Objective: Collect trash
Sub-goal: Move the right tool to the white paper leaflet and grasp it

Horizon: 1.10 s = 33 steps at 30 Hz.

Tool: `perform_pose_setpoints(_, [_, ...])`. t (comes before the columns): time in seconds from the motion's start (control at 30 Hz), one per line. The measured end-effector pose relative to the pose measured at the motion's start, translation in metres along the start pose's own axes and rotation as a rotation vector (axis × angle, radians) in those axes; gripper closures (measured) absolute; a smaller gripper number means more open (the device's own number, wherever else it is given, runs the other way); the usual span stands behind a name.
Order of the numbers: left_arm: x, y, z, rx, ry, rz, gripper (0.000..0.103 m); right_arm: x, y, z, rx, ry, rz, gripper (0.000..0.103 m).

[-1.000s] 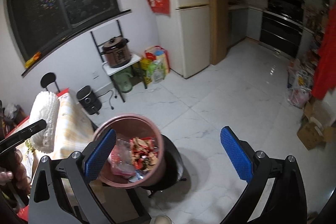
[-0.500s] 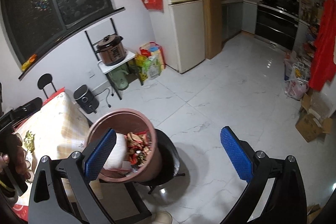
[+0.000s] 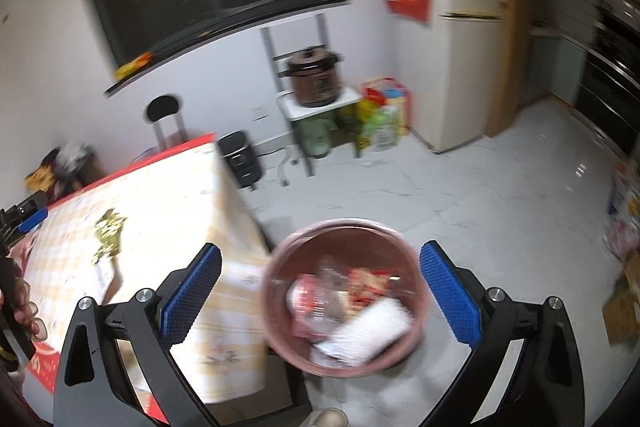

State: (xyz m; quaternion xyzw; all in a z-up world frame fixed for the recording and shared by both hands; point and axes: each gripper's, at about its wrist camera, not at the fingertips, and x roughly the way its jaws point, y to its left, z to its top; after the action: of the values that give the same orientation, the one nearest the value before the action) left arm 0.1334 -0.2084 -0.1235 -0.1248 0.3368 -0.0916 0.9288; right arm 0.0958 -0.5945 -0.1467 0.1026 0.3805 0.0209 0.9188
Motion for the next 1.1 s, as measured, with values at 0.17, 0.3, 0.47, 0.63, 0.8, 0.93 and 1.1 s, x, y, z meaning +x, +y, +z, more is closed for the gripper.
perform_pose_setpoints(0.17, [-0.051,0.088,-0.011,-0.142,-0.032,0.148,0.009,0.029,0.078,0.006,-0.089,0.043,0.108,0.005])
perform_pose_setpoints(0.3, [-0.086,0.144,-0.026,-0.234,-0.04,0.229,0.009,0.048,0.139,0.005,-0.151,0.082,0.171,0.005])
perform_pose_setpoints(0.47, [-0.116,0.202,-0.045,-0.301,-0.036,0.292,0.009,0.067,0.212,-0.006,-0.221,0.127,0.23,0.005])
perform_pose_setpoints(0.63, [-0.136,0.248,-0.055,-0.331,-0.037,0.309,0.009,0.084,0.27,-0.027,-0.246,0.157,0.256,0.005])
perform_pose_setpoints(0.8, [-0.144,0.284,-0.062,-0.348,-0.032,0.311,0.009,0.113,0.312,-0.056,-0.232,0.188,0.277,0.005])
perform_pose_setpoints(0.93, [-0.148,0.317,-0.072,-0.367,0.003,0.327,0.009,0.142,0.341,-0.078,-0.244,0.199,0.248,0.005])
perform_pose_setpoints(1.1, [-0.153,0.354,-0.076,-0.371,0.03,0.353,0.009,0.183,0.366,-0.098,-0.203,0.222,0.208,0.005])
